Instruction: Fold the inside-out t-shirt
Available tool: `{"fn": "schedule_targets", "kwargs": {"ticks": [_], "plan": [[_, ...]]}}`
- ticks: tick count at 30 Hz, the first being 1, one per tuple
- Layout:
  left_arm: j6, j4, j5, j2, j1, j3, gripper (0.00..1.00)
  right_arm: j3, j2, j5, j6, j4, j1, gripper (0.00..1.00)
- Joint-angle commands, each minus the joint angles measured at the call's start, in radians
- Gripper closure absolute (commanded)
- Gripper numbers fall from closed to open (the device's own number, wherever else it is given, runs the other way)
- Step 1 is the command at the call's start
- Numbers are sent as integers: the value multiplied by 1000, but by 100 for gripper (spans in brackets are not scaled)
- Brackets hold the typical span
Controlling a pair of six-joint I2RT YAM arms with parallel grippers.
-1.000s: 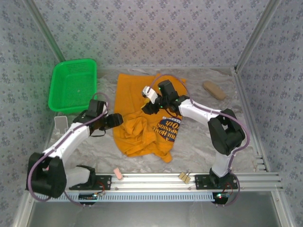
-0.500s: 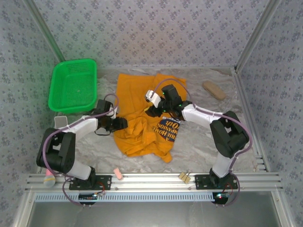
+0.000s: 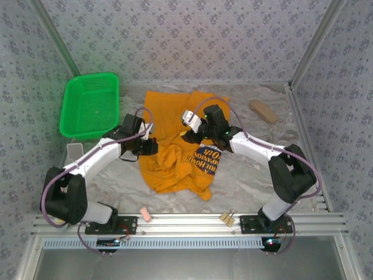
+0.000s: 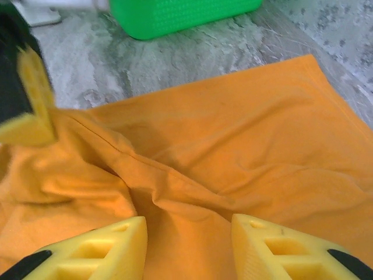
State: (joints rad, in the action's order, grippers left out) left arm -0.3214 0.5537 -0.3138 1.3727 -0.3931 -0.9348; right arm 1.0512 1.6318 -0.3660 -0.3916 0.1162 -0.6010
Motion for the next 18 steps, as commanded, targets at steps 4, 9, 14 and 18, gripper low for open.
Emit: {"fn": "schedule_targets", "kwargs": {"ticks": [4, 9, 14, 18], "plan": [[76, 302, 298, -110, -148, -118, 100, 73, 32, 318, 279, 21, 62, 54], [42, 208, 126, -132, -241, -113, 100, 319, 182, 364, 487, -193, 95, 55], [10, 37, -26, -97, -362, -79, 100, 571, 367, 388, 666, -353, 100, 55], [18, -10, -26, -36, -444, -85, 100, 733, 495, 346, 777, -458, 114, 56]]}}
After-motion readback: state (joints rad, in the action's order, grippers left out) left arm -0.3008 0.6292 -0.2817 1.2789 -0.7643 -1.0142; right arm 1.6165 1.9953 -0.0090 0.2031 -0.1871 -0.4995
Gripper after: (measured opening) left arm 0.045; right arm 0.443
